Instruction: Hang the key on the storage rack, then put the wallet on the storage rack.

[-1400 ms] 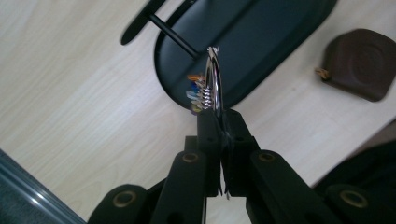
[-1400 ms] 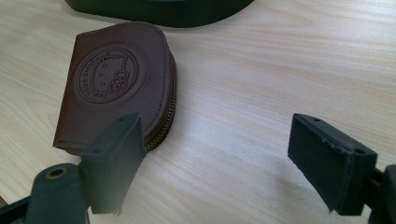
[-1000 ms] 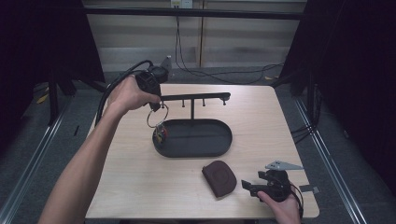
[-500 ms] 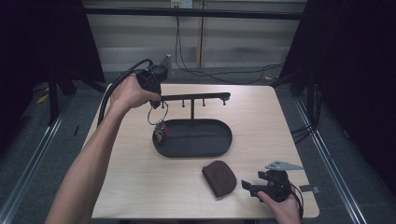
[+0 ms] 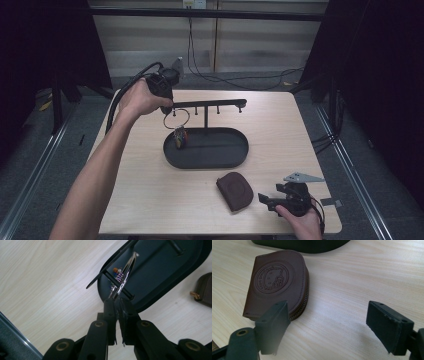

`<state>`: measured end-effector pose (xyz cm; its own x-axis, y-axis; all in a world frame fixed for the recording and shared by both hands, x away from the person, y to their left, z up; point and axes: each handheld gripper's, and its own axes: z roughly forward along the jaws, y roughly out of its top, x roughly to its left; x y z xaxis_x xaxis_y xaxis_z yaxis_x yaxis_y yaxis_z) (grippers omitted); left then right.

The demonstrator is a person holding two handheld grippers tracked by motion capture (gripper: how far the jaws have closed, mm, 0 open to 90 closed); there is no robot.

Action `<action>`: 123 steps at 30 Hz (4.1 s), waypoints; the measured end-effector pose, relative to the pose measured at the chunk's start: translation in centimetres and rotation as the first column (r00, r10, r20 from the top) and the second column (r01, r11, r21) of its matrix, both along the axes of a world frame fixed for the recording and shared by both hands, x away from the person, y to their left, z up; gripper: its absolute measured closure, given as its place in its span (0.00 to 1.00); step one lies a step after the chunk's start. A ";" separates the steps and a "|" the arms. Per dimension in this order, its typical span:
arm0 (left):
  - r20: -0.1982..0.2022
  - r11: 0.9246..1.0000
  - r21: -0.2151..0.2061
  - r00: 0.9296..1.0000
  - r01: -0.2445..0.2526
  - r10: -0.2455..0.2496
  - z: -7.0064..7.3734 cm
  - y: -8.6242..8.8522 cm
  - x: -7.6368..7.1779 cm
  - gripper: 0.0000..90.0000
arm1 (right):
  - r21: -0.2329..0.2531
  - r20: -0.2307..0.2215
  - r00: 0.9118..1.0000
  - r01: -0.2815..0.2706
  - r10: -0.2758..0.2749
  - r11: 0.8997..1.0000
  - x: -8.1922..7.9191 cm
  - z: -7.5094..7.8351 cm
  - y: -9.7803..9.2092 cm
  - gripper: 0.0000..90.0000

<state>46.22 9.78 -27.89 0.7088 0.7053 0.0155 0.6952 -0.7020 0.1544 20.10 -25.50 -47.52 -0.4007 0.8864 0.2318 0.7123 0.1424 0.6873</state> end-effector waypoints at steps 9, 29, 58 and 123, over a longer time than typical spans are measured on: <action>-0.017 0.999 -0.043 1.000 -0.011 0.010 0.0 1.5 -1.0 0.86 | -0.005 -0.003 1.000 0.001 -0.001 1.000 0.1 0.0 0.1 0.20; -0.034 0.992 -0.113 0.998 -0.056 0.053 -1.3 6.4 -3.6 0.76 | -0.008 -0.014 1.000 0.015 -0.015 1.000 0.3 -0.1 0.2 0.20; 0.042 0.922 -0.387 0.998 -0.032 0.052 -8.8 10.9 -9.8 0.40 | -0.006 -0.009 1.000 0.028 -0.028 1.000 0.4 -0.1 0.1 0.20; 0.120 0.735 -0.677 0.989 0.022 0.081 -18.8 16.6 -22.3 0.20 | -0.062 -0.196 0.975 -0.118 0.104 0.991 5.4 4.5 6.3 0.42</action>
<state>23.89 26.38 -46.69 0.7146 0.5865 -0.3812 0.6501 -0.3558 0.6714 25.46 -19.22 -43.00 -0.4519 0.8561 0.2506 0.8070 0.2726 0.5239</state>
